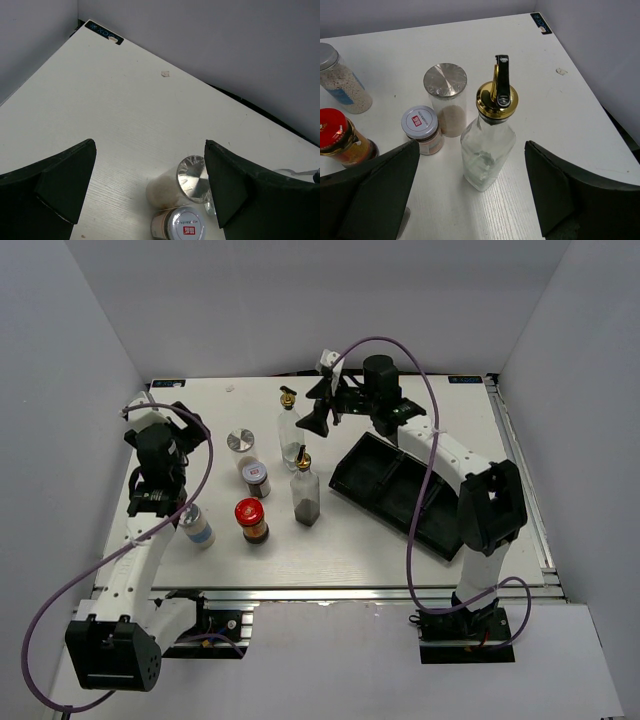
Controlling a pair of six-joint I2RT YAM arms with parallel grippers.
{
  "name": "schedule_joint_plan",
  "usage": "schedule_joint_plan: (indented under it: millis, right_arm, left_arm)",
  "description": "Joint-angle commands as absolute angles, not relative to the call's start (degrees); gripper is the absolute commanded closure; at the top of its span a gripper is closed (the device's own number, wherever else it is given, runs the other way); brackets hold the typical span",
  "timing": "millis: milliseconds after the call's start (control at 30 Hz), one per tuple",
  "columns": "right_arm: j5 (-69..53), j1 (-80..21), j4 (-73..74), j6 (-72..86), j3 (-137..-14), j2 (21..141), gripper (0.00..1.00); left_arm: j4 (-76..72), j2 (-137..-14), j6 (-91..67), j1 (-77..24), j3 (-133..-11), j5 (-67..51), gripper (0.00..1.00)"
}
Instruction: Organize the condiment bottles
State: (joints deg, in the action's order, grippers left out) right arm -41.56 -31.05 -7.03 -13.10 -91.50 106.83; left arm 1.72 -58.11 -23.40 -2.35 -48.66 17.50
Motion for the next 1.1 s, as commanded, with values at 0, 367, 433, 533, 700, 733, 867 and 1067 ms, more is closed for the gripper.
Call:
schedule_joint_plan:
  millis: [0,367,433,533,700,733,867,1067]
  right_arm:
    - [-41.49,-32.25,-8.7,-14.5,-94.66,108.19,0.11]
    - [-39.64,-33.75,-7.65,-14.59,-102.65,115.74,0.11]
    - [-40.16,-34.01,-8.08,-13.98,-104.84,118.02,0.11]
    - [-38.77,-34.54,-9.4,-13.45,-107.39,119.96,0.11]
    - [-35.25,-35.42,-14.65,-12.75,-107.93,122.17,0.12]
    - [-35.24,-35.51,-15.63,-12.22,-107.23,122.34,0.17]
    - [-33.41,-35.77,-18.1,-11.69,-106.26,122.61,0.38]
    - [-31.38,-35.77,-20.39,-10.81,-106.34,122.78,0.76]
  left_arm:
    - [3.95,-56.43,-23.03,-2.2,-50.44,18.28,0.02]
    - [2.02,-55.02,-21.53,-2.2,-47.28,19.51,0.02]
    - [1.94,-55.46,-21.45,-2.11,-47.11,20.39,0.02]
    - [1.41,-55.9,-21.53,-2.2,-46.85,20.21,0.02]
    - [0.88,-56.78,-21.88,-2.2,-46.76,20.39,0.02]
    - [0.53,-56.86,-21.97,-2.2,-46.67,20.3,0.02]
    - [0.53,-57.22,-21.71,-2.2,-46.93,20.12,0.02]
    - [0.53,-56.6,-21.88,-2.2,-46.41,20.39,0.02]
